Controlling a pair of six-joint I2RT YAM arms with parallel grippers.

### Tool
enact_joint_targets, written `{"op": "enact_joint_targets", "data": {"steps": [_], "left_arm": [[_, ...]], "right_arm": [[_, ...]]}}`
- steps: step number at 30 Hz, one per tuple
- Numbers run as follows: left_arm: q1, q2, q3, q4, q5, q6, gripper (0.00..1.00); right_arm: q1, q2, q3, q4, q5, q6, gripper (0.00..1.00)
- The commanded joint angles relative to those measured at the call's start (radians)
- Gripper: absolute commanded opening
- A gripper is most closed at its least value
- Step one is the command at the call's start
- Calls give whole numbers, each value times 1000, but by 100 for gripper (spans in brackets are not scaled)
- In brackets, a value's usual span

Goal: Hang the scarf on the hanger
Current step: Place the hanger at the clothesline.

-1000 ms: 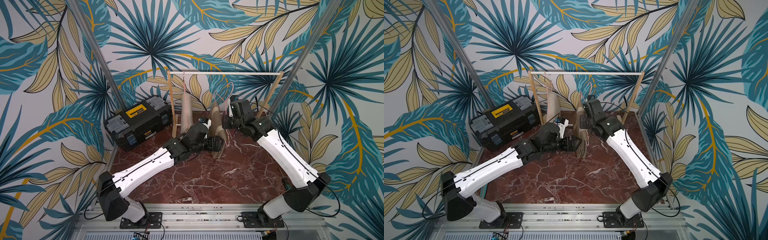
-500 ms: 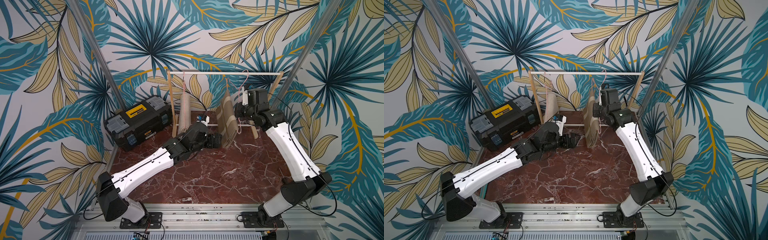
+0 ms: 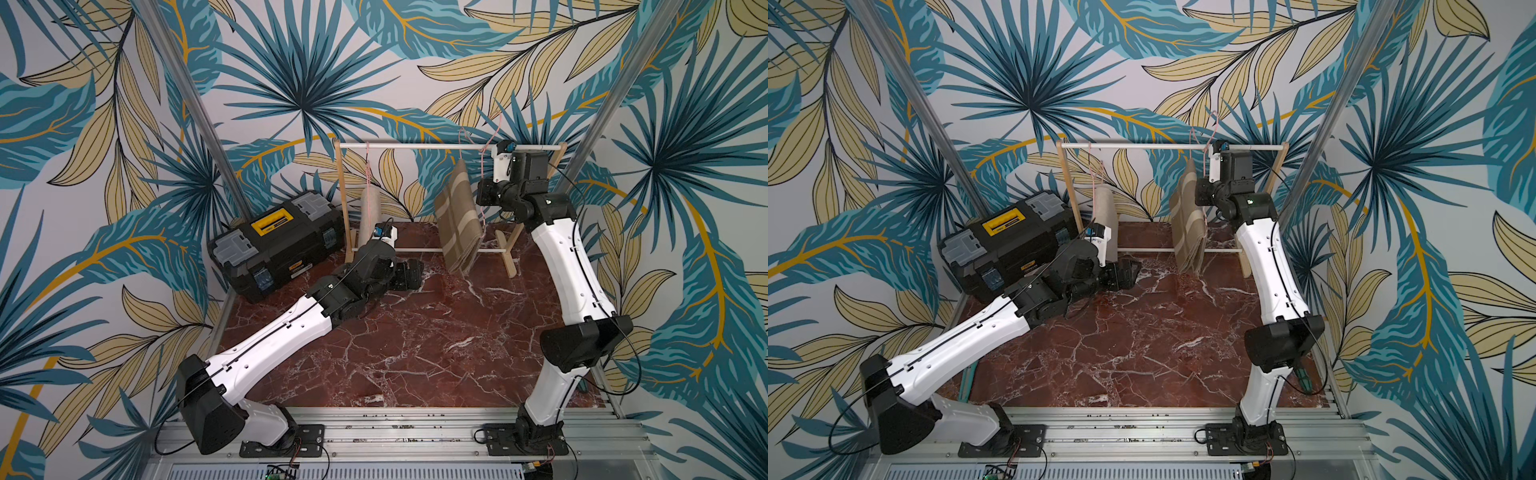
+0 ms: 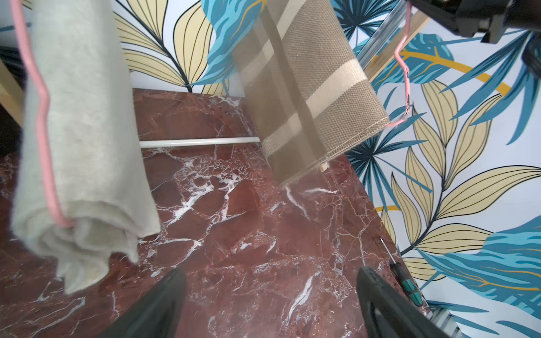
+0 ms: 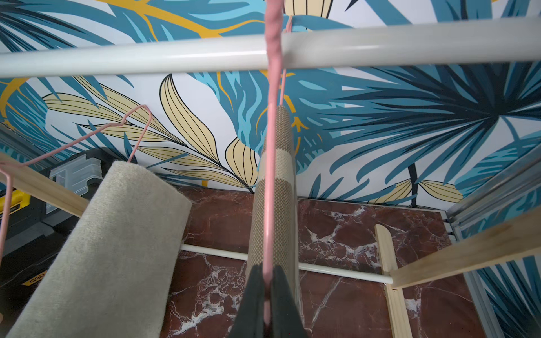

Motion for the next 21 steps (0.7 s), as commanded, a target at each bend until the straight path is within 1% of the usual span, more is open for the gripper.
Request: {"op": "enact_joint_targets", "data": {"steps": [1,9,12,17,21], "left_arm": [[28,-20,-24,-2,43,0,96],[74,12,-23,17,109,-11,96],[78,32,-14,19,127,-13,96],[79,54,-12,26,152,-27,96],[79,55,-18,36,158,-34,96]], "right_arm": [[-18,11,40,64,-75,20,0],[-24,42,-34,45,-113,59,0],[-24,7,-111,62,-151,76,0],[-28,-44,-215,64,-170,95,0],[-50,-37,-238,65,-202,113,0]]}}
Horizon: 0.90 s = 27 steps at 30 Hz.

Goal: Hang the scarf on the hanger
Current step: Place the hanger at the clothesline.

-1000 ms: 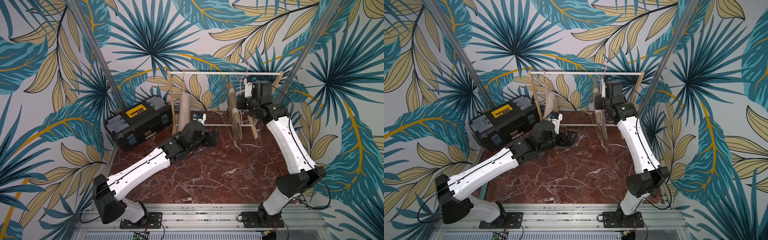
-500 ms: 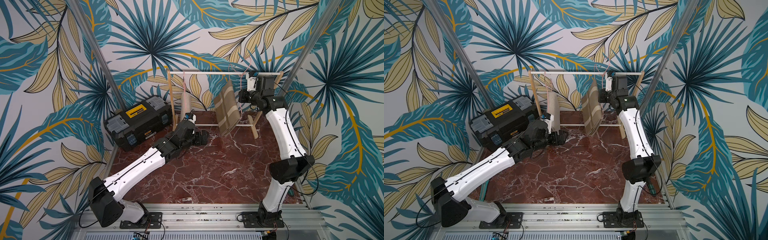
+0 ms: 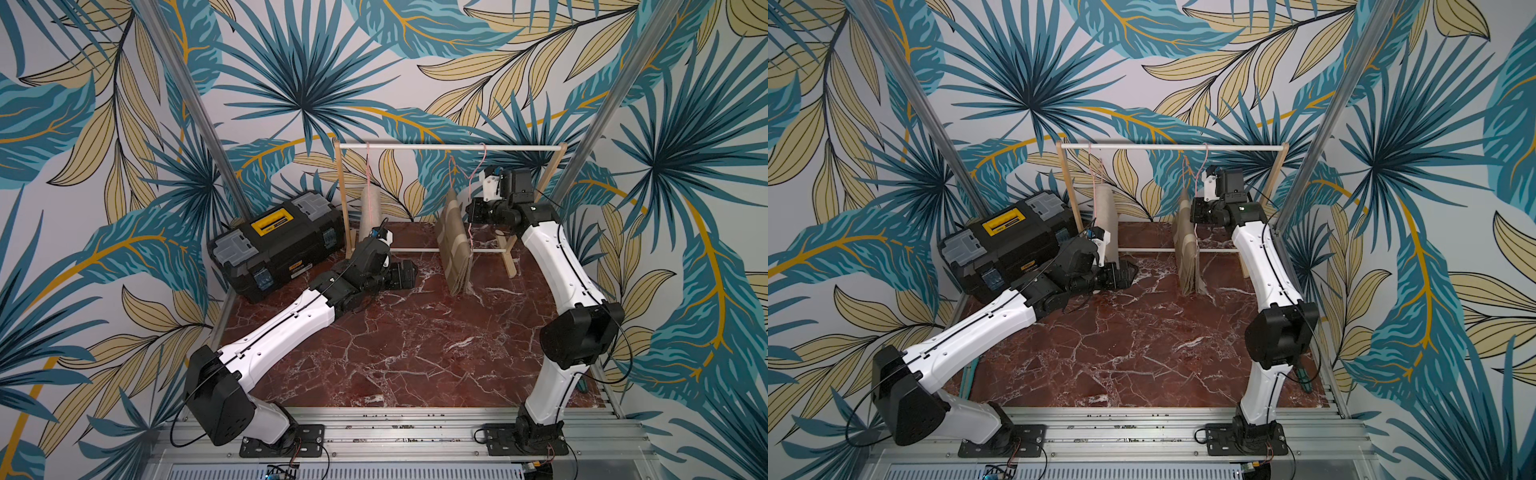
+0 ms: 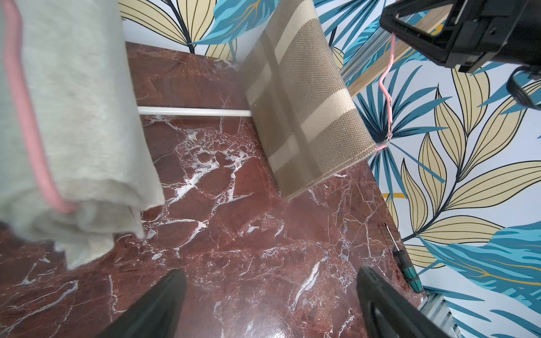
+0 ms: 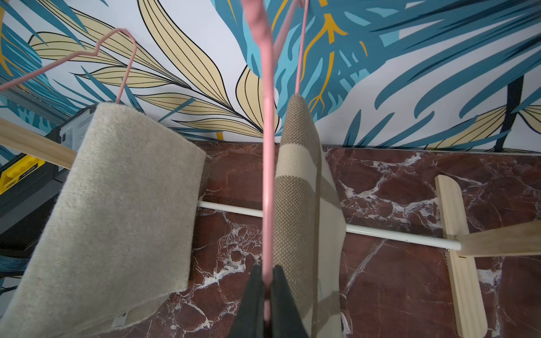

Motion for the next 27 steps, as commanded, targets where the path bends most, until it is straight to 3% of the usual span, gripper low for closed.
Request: {"op": "enact_joint_targets", "data": {"steps": [1,5,6,9,10,17,22,27], "left_arm": [[4,1,7,31,18,-8,96],[4,-10,-1,31,10,-14,96],[4,-13,-3,32,2,-12,97],[4,-19,-6,38,-19,2,100],[5,-20,-3,37,-26,12,100],[50,-37,7,5,-67,69,100],[65,-82,-10,-28,-144,131,100],[69,-155,-45,-62,-256,215,100]], "right_arm": [[-21,-34,-21,22,-41,39,0],[-24,-31,-10,17,-32,34,0],[-23,-32,-6,13,-33,28,9],[-25,-42,3,11,-12,14,58],[-24,-48,3,16,-2,8,67],[-22,-166,-49,65,51,-14,98],[-22,-344,-300,133,109,6,99],[-17,-522,-594,169,251,38,99]]}}
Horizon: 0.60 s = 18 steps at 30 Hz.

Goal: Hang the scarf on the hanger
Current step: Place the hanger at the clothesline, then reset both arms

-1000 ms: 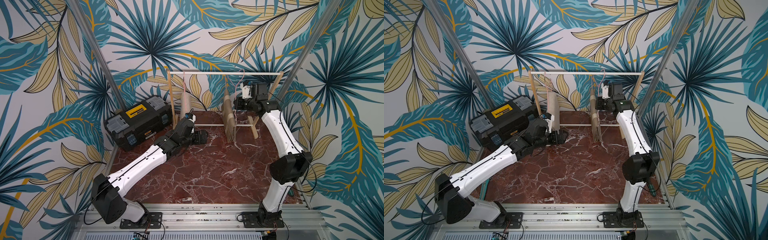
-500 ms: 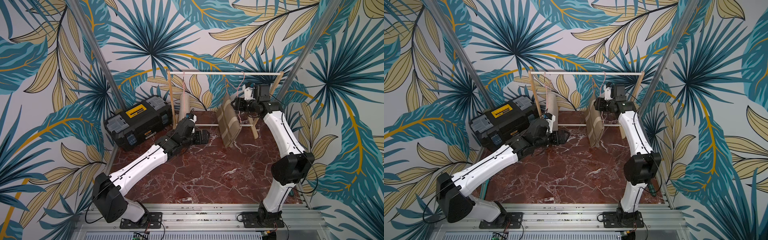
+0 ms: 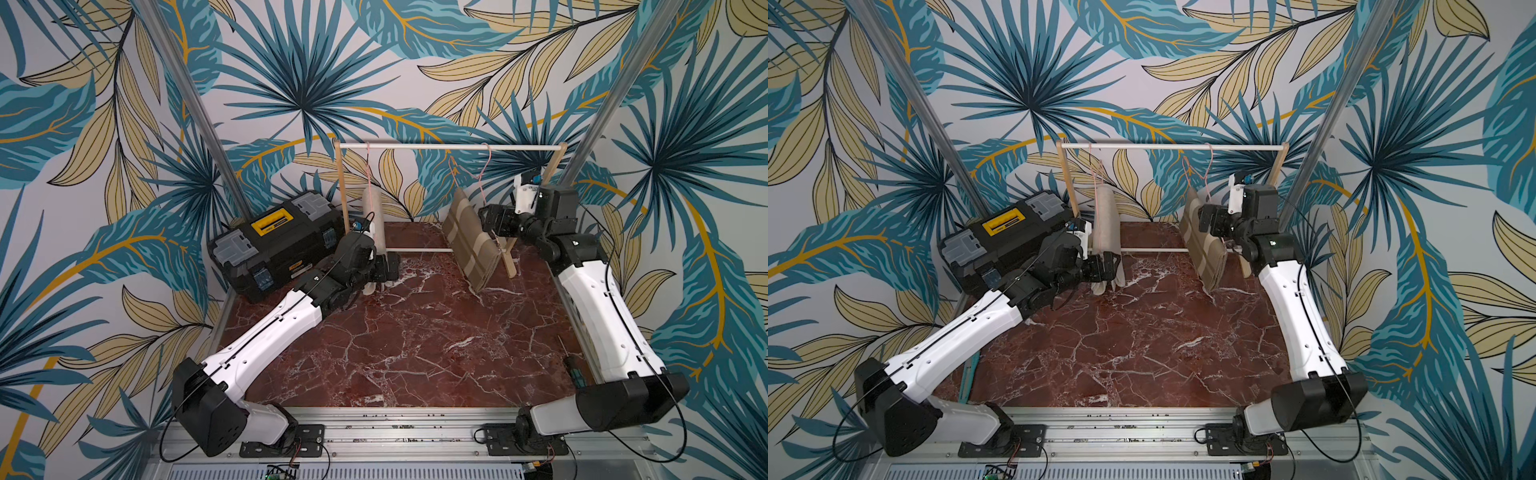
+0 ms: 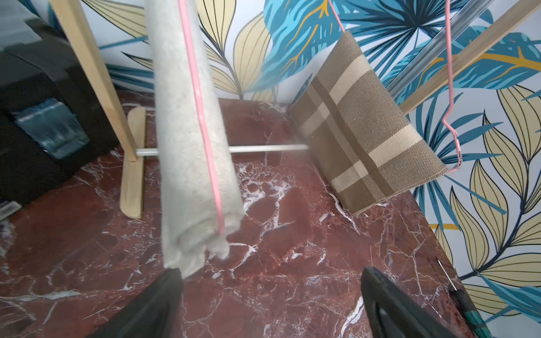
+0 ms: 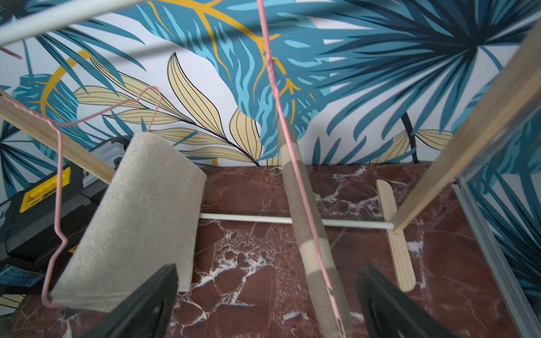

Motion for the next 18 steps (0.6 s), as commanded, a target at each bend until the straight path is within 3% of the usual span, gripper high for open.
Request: {"op": "enact_joint_targets", "data": {"steps": [1,3,8,11,14,18], "left_arm": [[6,-89,-55,-24,-136,111,100],[14,-149,-135,19,-217,166,100],[97,-300,-464,255,-353,273,100],[175,-373,-640,390,-394,294,100],[246,-401,-769,530,-359,340,100],[311,-388,-883,714,-299,378,100]], "right_arm": [[4,-92,-231,86,159,41,99],[4,-189,-434,226,219,63,99],[3,-380,-895,723,270,-31,99],[3,-356,-970,784,319,-3,99],[2,-315,-1043,861,327,1,99],[-9,-293,-1133,1034,444,-6,99]]}}
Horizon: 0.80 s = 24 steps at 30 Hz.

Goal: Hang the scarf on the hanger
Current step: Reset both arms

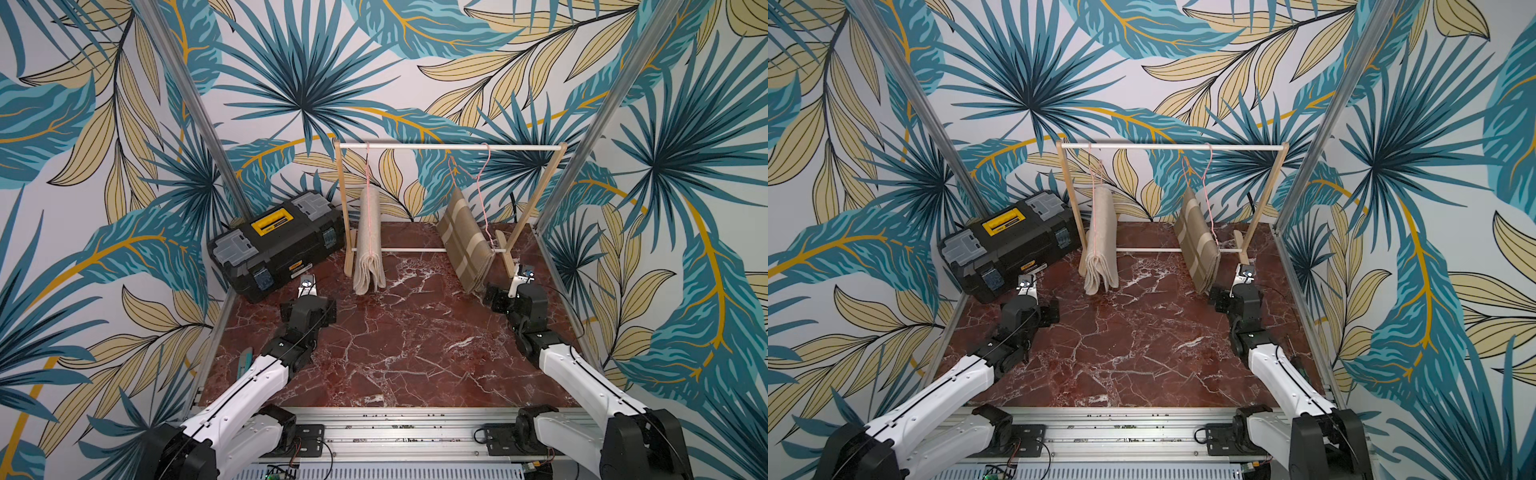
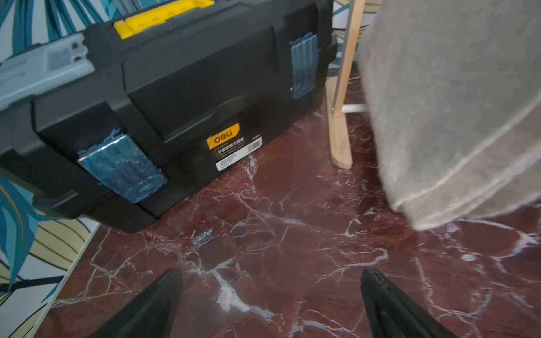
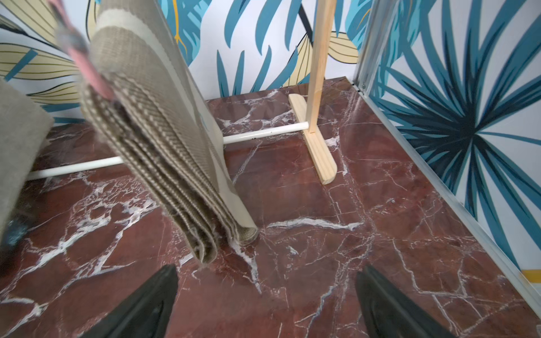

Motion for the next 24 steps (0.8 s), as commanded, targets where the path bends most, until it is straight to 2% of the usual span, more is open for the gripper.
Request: {"op": "enact_joint_targets", "data": {"steps": [1,6,10,12,18,24], "left_arm": [[56,-3,-54,277,52,58,100],[129,59,-37,303,138,111,100],[162,96,-48,339,168,112,100],[182,107,-82,411,191,114,100],[248,195,-142,609,238,112,100],[311,325,-168,820,274,136,100]], "right_arm": [[-12,24,-68,257,134,-17,99],[-35,149,-124,501,220,-82,99],[-56,267,-115,594,249,-167,99],[-93,288,-181,726,198,-184,99],[-163,374,-211,913,98,-156,99],[-173,392,-215,936,15,-180,99]]}}
